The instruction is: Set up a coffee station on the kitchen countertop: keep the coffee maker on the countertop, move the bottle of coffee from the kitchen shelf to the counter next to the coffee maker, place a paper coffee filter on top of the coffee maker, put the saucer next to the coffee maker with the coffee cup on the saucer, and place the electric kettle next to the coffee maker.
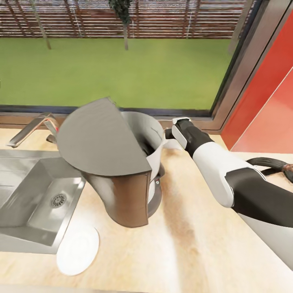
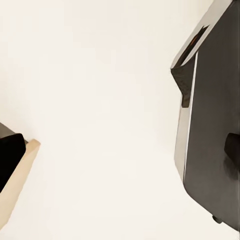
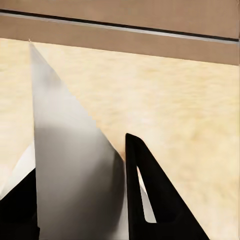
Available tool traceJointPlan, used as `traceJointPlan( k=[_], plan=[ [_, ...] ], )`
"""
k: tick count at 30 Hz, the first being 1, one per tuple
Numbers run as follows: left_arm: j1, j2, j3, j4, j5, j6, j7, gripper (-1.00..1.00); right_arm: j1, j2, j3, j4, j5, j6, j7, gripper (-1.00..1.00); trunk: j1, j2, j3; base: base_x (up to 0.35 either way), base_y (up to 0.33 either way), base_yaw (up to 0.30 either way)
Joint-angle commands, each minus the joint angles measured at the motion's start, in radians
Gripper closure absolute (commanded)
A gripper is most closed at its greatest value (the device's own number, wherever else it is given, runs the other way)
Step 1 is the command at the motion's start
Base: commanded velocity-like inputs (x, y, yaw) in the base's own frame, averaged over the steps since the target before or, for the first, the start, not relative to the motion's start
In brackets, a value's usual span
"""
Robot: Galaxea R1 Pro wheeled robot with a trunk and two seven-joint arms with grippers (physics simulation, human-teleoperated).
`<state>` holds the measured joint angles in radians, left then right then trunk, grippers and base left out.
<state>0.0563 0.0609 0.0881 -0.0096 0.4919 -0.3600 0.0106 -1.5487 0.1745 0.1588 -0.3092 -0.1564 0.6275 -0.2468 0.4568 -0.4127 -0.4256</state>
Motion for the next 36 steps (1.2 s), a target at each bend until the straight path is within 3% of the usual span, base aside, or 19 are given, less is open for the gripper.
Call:
traceJointPlan(
  k=[1,12,36],
  plan=[
    [0.0,0.0,0.008,-0.001,-0.008,-0.002,0.001,-1.0,-0.001,0.0,0.006,-0.001,-0.013,0.002,-0.009,1.0,0.001,-0.001,-0.001,0.18,-0.146,0.035],
    [0.0,-0.004,0.007,0.0,-0.009,-0.002,0.001,-1.0,-0.001,0.0,0.005,-0.001,-0.012,0.002,-0.008,1.0,0.001,-0.001,0.0,0.115,-0.178,0.005],
    [0.0,-0.004,0.007,0.003,-0.009,-0.002,0.001,-1.0,-0.001,0.0,0.005,0.0,-0.017,0.005,-0.006,1.0,0.001,-0.001,0.0,-0.305,-0.013,0.0]
  ],
)
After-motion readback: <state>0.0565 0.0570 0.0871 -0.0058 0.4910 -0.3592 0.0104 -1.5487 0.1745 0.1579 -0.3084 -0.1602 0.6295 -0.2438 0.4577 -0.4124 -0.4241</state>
